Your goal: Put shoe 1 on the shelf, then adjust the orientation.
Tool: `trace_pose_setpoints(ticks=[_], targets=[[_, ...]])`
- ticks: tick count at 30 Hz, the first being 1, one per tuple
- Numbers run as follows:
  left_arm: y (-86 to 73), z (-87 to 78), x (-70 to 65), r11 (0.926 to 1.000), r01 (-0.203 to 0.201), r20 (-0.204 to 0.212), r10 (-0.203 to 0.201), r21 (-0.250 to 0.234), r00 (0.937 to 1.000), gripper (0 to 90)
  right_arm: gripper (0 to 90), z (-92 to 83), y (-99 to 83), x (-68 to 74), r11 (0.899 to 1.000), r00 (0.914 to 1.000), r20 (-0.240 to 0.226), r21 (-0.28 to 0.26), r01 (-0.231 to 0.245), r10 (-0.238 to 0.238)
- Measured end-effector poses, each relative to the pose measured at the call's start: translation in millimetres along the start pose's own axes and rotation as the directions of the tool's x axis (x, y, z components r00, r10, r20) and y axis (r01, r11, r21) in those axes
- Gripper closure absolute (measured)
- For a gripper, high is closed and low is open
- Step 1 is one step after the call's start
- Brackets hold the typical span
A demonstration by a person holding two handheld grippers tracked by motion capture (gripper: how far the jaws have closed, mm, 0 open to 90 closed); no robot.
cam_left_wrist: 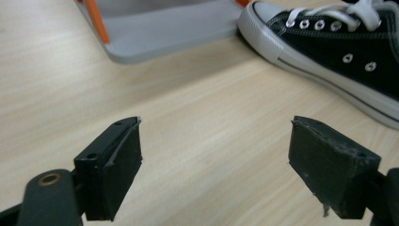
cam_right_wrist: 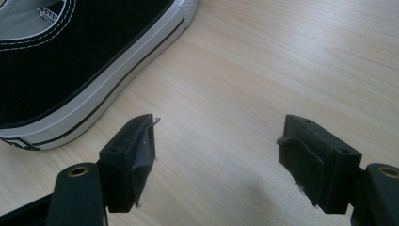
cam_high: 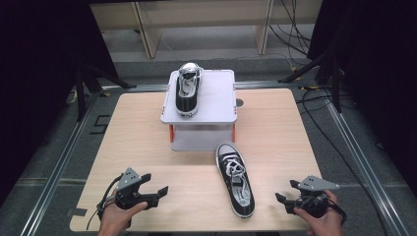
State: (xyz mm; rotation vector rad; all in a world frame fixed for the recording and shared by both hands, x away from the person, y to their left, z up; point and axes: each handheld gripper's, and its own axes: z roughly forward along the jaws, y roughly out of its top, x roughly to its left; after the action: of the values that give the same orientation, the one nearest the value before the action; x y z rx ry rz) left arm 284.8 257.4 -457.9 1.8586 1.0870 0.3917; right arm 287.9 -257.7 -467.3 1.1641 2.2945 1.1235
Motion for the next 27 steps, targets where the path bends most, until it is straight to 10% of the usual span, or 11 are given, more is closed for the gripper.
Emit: trace_pose_setpoints(ticks=[9,27], targets=[[-23.0,0.8,1.3,0.9958,-0.022,-0.018,0.024,0.088,0.9995,16.2,28.4,-1.8,-0.2,0.9,1.0,0.9999,-0.009,-0.01,0.008,-0.008],[-30.7,-6.8,-4.0,0.9914,-0.061,-0.039,0.066,0.116,0.9971,16.2,28.4,-1.6,2.8,5.6,1.0,0.9986,-0.049,-0.011,-0.019,0.019]])
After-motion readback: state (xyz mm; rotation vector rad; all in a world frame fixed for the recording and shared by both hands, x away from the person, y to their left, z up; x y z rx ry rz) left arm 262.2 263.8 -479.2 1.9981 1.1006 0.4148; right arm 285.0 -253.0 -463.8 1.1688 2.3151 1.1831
